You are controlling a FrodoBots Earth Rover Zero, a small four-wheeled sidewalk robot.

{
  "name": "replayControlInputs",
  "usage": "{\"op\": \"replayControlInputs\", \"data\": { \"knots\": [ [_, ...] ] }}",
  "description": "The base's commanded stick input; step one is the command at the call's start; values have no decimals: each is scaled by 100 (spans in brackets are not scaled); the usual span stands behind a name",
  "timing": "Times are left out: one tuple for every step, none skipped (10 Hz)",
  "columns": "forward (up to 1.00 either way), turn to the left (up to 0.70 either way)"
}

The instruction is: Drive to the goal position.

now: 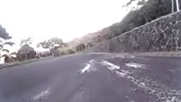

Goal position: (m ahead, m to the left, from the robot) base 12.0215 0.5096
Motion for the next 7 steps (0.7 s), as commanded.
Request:
{"op": "replayControlInputs", "data": {
  "knots": [
    [70, 0],
    [70, 0],
    [70, 0],
    [70, 0],
    [70, 0],
    [70, 0],
    [70, 0]
  ]
}}
